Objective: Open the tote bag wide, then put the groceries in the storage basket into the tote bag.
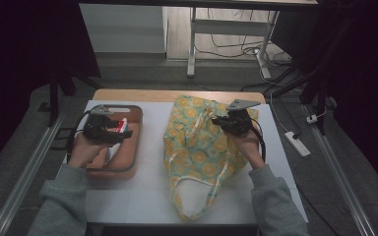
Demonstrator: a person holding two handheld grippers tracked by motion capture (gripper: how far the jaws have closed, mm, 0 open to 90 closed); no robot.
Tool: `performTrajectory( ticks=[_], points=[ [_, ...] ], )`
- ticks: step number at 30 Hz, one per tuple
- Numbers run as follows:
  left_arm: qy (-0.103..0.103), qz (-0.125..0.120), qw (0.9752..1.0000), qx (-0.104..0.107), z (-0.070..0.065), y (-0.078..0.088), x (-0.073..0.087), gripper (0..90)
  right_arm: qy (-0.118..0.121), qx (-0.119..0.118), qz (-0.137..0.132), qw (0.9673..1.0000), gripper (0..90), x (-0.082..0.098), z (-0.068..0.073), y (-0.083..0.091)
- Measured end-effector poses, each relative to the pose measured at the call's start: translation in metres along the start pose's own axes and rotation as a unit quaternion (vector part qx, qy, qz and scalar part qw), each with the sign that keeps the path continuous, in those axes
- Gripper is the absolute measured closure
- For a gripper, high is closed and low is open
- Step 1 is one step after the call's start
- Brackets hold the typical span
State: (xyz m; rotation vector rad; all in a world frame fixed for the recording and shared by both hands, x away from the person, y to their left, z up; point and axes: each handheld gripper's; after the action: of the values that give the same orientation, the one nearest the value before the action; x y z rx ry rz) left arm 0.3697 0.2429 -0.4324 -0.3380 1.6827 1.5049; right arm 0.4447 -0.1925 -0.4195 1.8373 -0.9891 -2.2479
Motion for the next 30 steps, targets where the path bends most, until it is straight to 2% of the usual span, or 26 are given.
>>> performTrajectory(
  ticks=[4, 8, 14, 18, 23, 30],
  points=[
    [-0.001, 0.012, 0.9999, -0.010, 0.003, -0.006, 0.001, 31.0, -0.001, -0.001, 0.002, 1.0000, 88.3, 0.002, 0.002, 0.001],
    [-0.002, 0.030, 0.9993, -0.021, 0.003, -0.013, 0.000, 29.2, 0.000, -0.005, 0.002, 1.0000, 88.3, 0.002, 0.004, 0.001],
    [0.004, 0.059, 0.9972, -0.044, 0.008, -0.030, 0.001, 27.6, 0.007, -0.006, 0.002, 1.0000, 88.3, 0.001, 0.007, 0.002],
    [0.005, 0.090, 0.9941, -0.060, 0.014, -0.043, 0.004, 26.8, 0.006, -0.007, 0.002, 1.0000, 88.3, 0.002, 0.006, 0.002],
    [0.013, 0.114, 0.9902, -0.079, 0.022, -0.053, 0.009, 26.4, 0.003, -0.008, 0.007, 0.9999, 88.2, 0.004, 0.005, -0.001],
    [0.018, 0.145, 0.9856, -0.085, 0.027, -0.068, 0.014, 26.0, 0.004, -0.009, 0.012, 0.9999, 88.2, 0.005, 0.005, -0.003]
  ],
)
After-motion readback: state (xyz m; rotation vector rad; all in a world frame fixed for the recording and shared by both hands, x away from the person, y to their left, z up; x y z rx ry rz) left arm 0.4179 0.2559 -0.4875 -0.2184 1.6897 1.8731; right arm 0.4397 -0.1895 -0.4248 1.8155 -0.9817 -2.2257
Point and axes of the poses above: each handheld gripper's, and its own axes: y roughly backward along the jaws, x roughly out of its underside, z roughly to its left, and after that the axes turned 14 degrees about -x, right-handed
